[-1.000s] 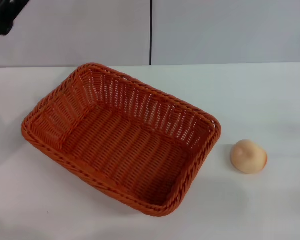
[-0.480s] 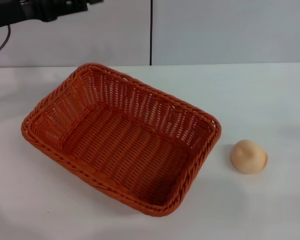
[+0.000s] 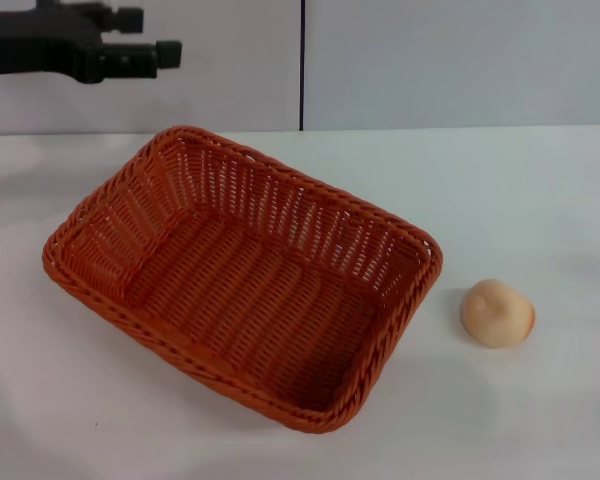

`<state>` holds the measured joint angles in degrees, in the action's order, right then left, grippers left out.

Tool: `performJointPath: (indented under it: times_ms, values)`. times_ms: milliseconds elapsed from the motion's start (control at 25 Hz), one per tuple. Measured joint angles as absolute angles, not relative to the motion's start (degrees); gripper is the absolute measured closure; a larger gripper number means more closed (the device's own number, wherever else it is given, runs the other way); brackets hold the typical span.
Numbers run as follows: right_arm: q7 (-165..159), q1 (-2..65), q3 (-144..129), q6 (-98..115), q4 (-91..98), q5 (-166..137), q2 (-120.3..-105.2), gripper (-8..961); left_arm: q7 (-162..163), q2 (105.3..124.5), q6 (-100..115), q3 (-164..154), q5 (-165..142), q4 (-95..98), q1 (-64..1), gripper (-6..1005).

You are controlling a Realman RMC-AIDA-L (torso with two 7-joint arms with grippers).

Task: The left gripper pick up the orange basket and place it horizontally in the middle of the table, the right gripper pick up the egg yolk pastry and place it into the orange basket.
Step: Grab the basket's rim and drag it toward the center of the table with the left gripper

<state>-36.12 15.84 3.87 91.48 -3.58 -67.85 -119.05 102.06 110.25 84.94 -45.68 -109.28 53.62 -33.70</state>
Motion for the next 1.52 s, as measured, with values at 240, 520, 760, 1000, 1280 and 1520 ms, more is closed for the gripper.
performJointPath:
  times_ms: [240,520,760,1000,1280,1520]
  values:
    - [-36.2,16.0,3.9,90.7,-3.7,-67.9,-119.09,365,102.1,111.63,82.1,-46.2,-115.4,55.1,-34.2,205]
    - [-36.9,16.5,3.6,89.9,-3.8,-68.0,-118.99,365,101.8,114.98,78.3,-46.4,-125.7,54.9,-37.0,213]
    - [-37.5,16.6,3.5,89.8,-3.6,-68.1,-118.93,364,102.4,116.91,75.2,-46.5,-132.0,52.8,-39.4,220]
    - [-37.5,16.6,3.4,89.7,-3.6,-68.1,-118.99,364,102.4,117.61,72.7,-47.4,-135.4,51.8,-40.2,227]
    - [-37.5,16.6,3.4,89.1,-3.7,-68.2,-119.00,364,102.5,117.72,70.9,-47.8,-137.5,49.3,-41.0,235]
    - [-37.5,16.6,3.3,89.1,-3.8,-68.3,-119.00,364,102.6,117.80,70.1,-47.8,-139.0,47.4,-41.5,242]
